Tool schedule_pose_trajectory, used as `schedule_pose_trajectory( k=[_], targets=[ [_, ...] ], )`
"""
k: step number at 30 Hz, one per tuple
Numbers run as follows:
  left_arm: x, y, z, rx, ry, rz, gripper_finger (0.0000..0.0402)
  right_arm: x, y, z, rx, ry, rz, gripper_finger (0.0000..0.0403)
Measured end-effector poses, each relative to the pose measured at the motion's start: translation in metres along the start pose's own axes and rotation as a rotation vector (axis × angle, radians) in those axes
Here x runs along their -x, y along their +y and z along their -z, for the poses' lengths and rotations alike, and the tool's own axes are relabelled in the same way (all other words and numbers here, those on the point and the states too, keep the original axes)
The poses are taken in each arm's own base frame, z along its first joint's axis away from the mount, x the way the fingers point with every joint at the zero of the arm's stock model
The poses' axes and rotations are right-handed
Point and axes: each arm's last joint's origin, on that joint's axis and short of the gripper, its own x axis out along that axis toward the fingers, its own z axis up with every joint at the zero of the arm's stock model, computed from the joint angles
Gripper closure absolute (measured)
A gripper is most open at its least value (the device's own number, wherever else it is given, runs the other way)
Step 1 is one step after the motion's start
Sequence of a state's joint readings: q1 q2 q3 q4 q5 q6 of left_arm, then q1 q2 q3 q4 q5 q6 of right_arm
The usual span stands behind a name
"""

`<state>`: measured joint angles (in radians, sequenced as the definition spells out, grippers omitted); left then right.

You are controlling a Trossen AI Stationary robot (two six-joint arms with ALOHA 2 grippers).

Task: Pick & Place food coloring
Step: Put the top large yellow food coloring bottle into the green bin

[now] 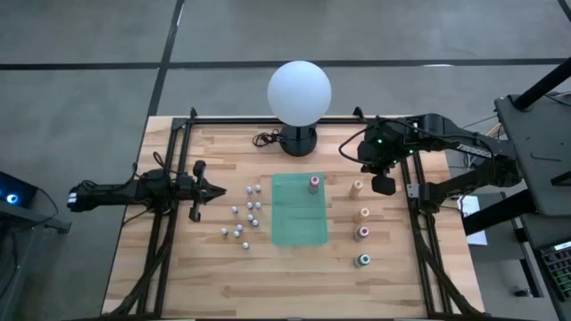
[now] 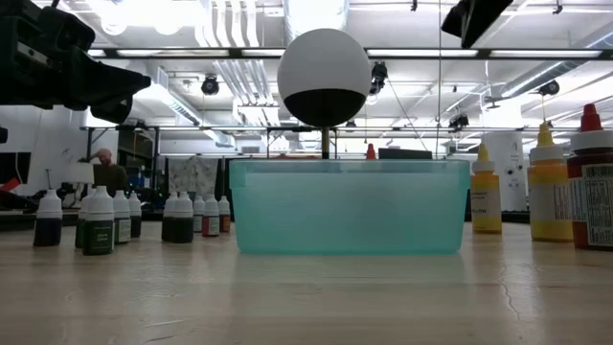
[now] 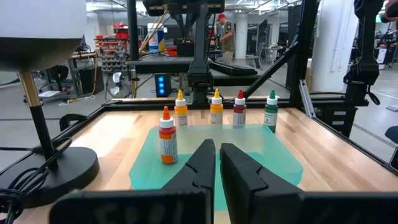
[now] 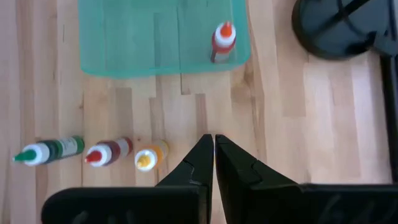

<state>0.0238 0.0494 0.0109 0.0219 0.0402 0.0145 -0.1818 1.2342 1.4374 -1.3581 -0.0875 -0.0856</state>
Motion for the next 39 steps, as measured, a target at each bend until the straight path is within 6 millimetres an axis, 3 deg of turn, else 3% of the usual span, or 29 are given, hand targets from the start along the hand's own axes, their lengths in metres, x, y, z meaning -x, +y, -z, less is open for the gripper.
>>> schedule_pose_trajectory(
  k=[18, 28, 39],
  targets=[
    [0.0, 0.0, 0.0, 0.0, -0.001, 0.0, 0.0401, -0.052, -0.004, 0.025, -0.022, 0.215, -0.016, 0.0394],
    [0.0, 0.0, 0.0, 0.0, 0.0, 0.0, 0.0401, -0.064, -0.008, 0.027, -0.048, 0.226, -0.011, 0.0394],
    [0.0, 0.0, 0.0, 0.0, 0.0, 0.0, 0.0401, -0.076, -0.033, 0.02, -0.156, 0.275, 0.013, 0.0394]
  ],
)
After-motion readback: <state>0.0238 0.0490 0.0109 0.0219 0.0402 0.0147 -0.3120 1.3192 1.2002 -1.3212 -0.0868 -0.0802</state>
